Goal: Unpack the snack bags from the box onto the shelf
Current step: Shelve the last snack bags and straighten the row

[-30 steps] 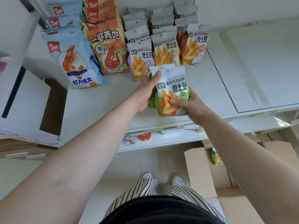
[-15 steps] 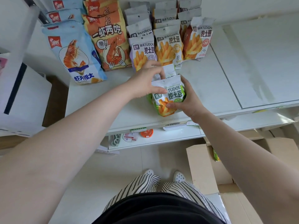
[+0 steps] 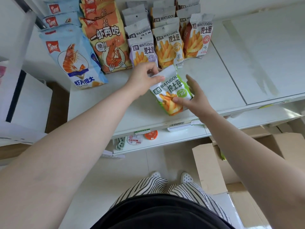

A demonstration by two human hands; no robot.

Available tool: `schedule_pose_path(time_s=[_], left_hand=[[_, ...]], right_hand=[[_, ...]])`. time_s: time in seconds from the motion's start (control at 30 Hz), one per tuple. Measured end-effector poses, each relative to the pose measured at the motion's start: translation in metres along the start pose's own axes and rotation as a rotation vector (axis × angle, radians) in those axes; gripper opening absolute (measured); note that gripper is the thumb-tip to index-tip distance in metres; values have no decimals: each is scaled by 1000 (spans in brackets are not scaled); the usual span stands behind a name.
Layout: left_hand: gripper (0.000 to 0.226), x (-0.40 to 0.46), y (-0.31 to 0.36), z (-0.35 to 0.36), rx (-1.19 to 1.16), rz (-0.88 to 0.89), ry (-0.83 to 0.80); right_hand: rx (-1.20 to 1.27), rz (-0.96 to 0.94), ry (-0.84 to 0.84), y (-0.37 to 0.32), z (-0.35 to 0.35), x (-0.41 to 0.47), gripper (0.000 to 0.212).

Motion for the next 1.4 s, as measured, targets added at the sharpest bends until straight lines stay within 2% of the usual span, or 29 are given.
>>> schedule_pose_path(time_s=[0.07, 0.13, 0.23, 0.3, 0.43, 0.57, 0.73, 0.83, 0.97, 1.13, 1.27, 1.4], left_hand=[[33, -5, -10, -1, -139, -80, 126], [32, -10, -19, -3, -269, -149, 184], [30, -12, -19, -6, -346, -165, 98], [30, -9, -11, -9, -387, -151, 68], [29, -5, -12, -13, -450, -199, 22], [29, -7, -18, 5, -381, -224, -55], [28, 23, 14, 26, -249, -104, -112], [27, 44, 39, 47, -229, -51, -177], [27, 68, 71, 83, -244, -17, -175], [27, 107, 104, 133, -277, -55, -156], [25, 150, 116, 171, -281, -108, -96], [23, 195, 94, 201, -214, -154, -74]], right_hand=[[51, 25, 17, 0, -4, 0, 109], [2, 54, -87, -2, -4, 1, 124], [-197, 26, -303, -10, 0, 4, 138], [-224, -36, -356, -15, 1, 10, 139], [-264, -53, -282, -21, -4, 13, 137], [-347, -5, -235, -4, -3, 11, 139], [-201, 6, -132, 0, -20, -1, 125], [-151, 5, -71, -3, -51, -9, 117], [-107, 9, -39, -10, -103, -18, 107], [-108, 41, 5, -11, -174, -16, 114], [-100, 41, 27, -14, -230, 5, 103], [-123, 26, 117, -5, -259, 40, 117]])
Point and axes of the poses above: each hand's wrist, its own x-axis towards the middle knuckle, its own z-axis out of the palm, y = z × x, the point moved 1 cm from there along x, towards the middle knuckle, and after that the axes turned 12 degrees about z, right-handed, at the moved point
